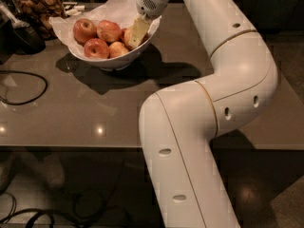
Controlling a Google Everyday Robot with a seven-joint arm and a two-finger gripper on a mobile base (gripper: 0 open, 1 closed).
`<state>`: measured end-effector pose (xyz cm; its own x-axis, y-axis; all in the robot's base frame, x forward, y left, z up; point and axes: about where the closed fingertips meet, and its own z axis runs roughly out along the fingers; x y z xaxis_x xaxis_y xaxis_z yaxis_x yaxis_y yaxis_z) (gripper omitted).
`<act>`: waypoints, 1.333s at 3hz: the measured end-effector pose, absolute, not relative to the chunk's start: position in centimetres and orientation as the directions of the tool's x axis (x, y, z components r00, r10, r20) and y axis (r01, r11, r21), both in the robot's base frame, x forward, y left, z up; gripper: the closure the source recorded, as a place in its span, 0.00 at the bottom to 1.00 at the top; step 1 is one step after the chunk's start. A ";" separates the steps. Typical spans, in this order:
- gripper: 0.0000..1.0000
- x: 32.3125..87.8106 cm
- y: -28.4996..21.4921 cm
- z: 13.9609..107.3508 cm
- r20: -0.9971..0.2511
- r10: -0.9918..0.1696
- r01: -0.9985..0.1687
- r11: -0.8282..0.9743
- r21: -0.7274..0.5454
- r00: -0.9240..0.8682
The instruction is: Pick apple from white bowl
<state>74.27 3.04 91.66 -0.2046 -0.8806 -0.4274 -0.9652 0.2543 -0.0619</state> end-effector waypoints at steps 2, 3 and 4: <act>1.00 73.3 2.8 97.9 -0.493 -0.855 -0.950 0.270 -0.156 -0.162; 1.00 72.3 3.0 100.1 -0.528 -0.838 -0.950 0.263 -0.170 -0.137; 1.00 71.6 3.4 101.2 -0.548 -0.828 -0.952 0.251 -0.173 -0.118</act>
Offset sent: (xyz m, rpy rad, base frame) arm -0.0545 -0.0107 0.0994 0.0731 -0.1507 -0.0017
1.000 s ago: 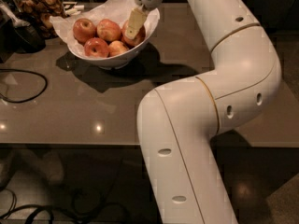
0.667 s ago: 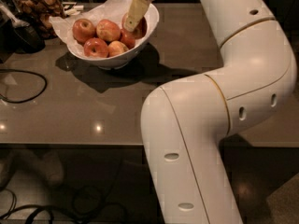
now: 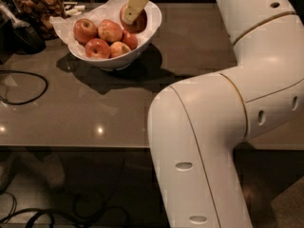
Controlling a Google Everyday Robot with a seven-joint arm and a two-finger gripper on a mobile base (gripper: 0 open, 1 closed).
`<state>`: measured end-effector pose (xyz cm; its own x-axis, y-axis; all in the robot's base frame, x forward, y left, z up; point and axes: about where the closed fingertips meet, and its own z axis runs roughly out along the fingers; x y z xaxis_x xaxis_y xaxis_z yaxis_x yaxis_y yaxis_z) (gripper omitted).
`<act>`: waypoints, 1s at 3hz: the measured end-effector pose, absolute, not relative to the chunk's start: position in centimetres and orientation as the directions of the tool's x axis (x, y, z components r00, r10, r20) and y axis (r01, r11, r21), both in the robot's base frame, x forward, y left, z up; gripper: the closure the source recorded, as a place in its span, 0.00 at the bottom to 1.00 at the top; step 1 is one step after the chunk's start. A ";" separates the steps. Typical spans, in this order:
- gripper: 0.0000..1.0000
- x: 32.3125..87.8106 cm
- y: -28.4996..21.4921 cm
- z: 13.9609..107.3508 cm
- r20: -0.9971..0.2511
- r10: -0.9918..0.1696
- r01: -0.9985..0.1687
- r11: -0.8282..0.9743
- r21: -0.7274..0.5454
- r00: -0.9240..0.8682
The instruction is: Pick apple from white bowl
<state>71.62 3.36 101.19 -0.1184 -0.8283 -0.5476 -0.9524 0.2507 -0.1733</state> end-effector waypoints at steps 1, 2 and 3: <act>1.00 70.9 4.3 101.3 -0.575 -0.814 -0.965 0.212 -0.156 -0.086; 1.00 68.8 5.8 103.5 -0.619 -0.786 -0.978 0.116 -0.171 0.015; 1.00 66.8 7.3 105.7 -0.643 -0.758 -0.978 0.027 -0.207 0.116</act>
Offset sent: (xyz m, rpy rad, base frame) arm -0.0791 0.0355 0.0669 0.1494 -0.0490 0.3673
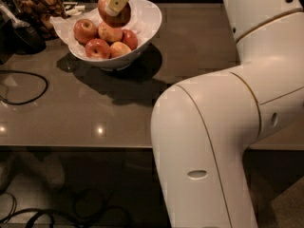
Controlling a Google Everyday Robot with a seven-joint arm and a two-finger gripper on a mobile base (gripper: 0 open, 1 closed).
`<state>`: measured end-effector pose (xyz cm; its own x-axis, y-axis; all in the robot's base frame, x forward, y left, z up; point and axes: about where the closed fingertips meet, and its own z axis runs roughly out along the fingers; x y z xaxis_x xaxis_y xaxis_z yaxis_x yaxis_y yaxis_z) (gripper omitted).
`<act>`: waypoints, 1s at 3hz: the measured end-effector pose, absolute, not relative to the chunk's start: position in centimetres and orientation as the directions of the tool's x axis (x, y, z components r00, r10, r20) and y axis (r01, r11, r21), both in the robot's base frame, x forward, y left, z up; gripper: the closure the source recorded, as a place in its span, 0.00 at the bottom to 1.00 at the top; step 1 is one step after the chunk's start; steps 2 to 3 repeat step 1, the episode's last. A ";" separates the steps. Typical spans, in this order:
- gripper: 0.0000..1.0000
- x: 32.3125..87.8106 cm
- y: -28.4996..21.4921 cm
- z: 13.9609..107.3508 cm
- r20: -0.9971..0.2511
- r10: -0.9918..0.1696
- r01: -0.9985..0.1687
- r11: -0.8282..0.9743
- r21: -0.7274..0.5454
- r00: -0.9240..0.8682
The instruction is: Pick apple from white bowl
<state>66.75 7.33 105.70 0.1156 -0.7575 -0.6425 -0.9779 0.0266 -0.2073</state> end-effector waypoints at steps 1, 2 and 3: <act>1.00 65.2 8.6 107.5 -0.647 -0.736 -0.968 -0.042 -0.248 0.198; 1.00 65.2 8.6 107.5 -0.647 -0.736 -0.968 -0.042 -0.248 0.198; 1.00 65.2 8.6 107.5 -0.647 -0.736 -0.968 -0.042 -0.248 0.198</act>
Offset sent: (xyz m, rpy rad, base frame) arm 0.0000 0.0000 0.0000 0.0000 0.0000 0.0000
